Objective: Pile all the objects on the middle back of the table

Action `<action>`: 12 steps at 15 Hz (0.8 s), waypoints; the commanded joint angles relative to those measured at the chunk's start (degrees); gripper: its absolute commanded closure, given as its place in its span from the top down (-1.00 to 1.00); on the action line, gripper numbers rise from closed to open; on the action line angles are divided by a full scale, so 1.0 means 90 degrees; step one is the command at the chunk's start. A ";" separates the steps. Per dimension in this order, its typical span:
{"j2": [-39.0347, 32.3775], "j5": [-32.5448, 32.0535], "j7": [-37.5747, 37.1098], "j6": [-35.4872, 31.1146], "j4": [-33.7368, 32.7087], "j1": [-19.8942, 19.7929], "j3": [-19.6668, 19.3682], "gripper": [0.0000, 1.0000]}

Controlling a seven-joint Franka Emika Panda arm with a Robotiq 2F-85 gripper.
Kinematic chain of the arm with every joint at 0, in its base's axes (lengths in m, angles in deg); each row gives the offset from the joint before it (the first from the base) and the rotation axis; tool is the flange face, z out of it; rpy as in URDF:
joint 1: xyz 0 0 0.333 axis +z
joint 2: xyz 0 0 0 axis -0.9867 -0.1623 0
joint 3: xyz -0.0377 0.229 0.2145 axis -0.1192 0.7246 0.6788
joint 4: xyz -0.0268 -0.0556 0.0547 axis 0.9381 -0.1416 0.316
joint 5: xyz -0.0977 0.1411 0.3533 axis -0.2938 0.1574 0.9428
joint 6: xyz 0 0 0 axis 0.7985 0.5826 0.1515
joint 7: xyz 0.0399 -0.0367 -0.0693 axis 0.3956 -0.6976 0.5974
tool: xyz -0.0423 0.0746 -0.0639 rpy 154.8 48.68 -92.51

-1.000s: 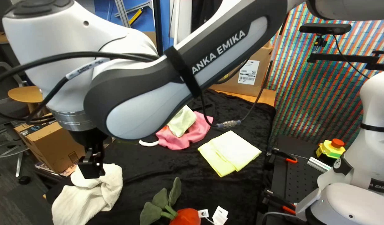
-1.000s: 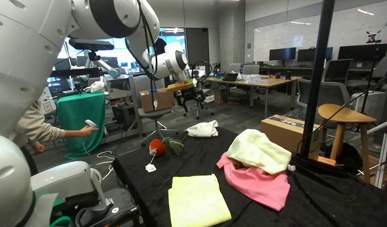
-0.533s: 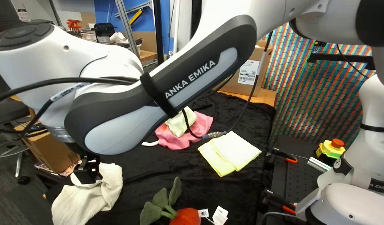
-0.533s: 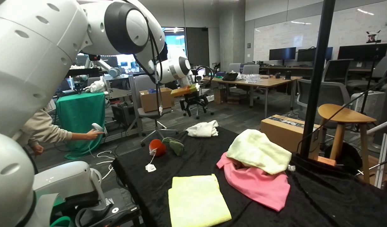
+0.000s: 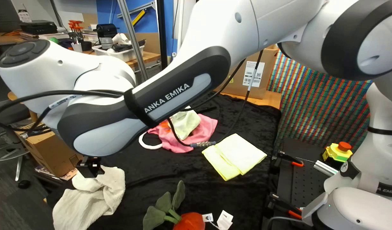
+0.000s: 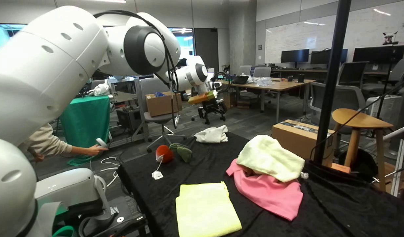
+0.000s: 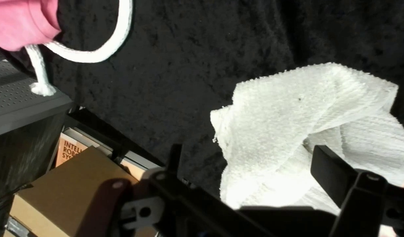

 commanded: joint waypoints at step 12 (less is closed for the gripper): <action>-0.1097 0.0521 -0.0632 0.0844 -0.1429 0.0132 -0.0031 1.00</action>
